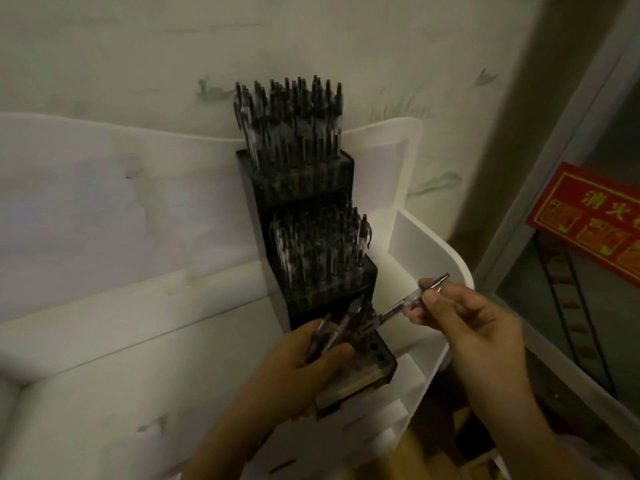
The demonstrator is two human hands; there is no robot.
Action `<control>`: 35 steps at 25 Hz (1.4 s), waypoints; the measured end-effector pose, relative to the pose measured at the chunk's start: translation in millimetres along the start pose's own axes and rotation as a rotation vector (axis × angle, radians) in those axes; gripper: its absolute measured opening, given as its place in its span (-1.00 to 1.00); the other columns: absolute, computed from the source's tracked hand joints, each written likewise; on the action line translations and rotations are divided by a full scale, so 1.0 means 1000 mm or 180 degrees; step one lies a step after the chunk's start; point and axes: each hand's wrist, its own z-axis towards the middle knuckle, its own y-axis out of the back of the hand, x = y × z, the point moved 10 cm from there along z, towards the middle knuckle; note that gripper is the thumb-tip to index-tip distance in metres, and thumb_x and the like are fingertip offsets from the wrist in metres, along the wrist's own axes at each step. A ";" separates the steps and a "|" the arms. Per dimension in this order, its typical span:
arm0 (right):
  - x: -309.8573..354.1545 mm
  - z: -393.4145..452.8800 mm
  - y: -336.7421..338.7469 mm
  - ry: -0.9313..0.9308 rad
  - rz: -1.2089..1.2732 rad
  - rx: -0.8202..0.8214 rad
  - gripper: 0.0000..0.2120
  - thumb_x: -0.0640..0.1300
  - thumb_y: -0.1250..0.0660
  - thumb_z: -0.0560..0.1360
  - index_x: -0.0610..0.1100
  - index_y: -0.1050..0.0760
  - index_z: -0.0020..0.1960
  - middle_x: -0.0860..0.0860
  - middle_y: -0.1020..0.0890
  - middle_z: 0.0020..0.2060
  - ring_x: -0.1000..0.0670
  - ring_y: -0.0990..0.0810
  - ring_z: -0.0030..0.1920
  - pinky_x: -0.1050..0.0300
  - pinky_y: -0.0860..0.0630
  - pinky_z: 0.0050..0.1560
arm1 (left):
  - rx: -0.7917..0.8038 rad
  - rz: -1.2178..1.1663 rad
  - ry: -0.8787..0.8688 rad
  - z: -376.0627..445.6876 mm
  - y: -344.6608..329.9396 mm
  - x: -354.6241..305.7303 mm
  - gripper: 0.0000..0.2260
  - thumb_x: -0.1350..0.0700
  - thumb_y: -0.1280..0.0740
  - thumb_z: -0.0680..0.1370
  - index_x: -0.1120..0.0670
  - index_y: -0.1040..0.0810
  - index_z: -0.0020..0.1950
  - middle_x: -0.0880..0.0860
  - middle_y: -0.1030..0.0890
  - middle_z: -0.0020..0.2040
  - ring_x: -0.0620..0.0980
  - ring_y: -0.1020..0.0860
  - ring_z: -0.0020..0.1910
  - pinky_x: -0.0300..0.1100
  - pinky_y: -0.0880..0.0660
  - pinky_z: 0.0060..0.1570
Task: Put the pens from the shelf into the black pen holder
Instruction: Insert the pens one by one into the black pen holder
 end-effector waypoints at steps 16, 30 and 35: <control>-0.029 0.013 -0.070 0.1696 -0.1778 0.1217 -0.80 -0.18 -0.39 0.47 -0.16 -0.64 0.08 0.09 -0.66 -0.14 0.30 -0.54 -0.07 0.62 -0.36 -0.06 | -0.0615 -0.1011 -0.0058 0.001 0.021 0.001 -0.73 -0.03 -0.16 0.61 0.11 -0.56 0.00 -0.04 -0.37 -0.47 -0.17 -0.30 -0.58 -0.35 -0.28 -0.54; -0.007 0.009 -0.071 0.0992 -0.0837 0.1452 -0.81 0.03 -0.35 0.43 0.03 -0.62 0.00 0.18 -0.67 -0.22 0.19 -0.63 -0.16 0.41 -0.52 -0.18 | -0.0387 -0.0513 -0.0132 0.011 -0.002 -0.006 -0.81 -0.02 -0.17 0.63 -0.01 -0.54 0.00 -0.17 -0.46 -0.45 -0.26 -0.39 -0.50 -0.44 -0.31 -0.44; -0.024 0.025 -0.070 -0.0176 0.0188 0.1337 -0.93 -0.19 -0.39 0.44 -0.10 -0.64 -0.09 0.03 -0.72 -0.24 0.06 -0.69 -0.18 0.32 -0.57 -0.19 | -0.0326 -0.0278 -0.0146 0.012 -0.010 -0.007 -0.83 -0.04 -0.18 0.63 -0.22 -0.54 -0.07 -0.20 -0.48 -0.40 -0.24 -0.43 -0.40 -0.34 -0.37 -0.32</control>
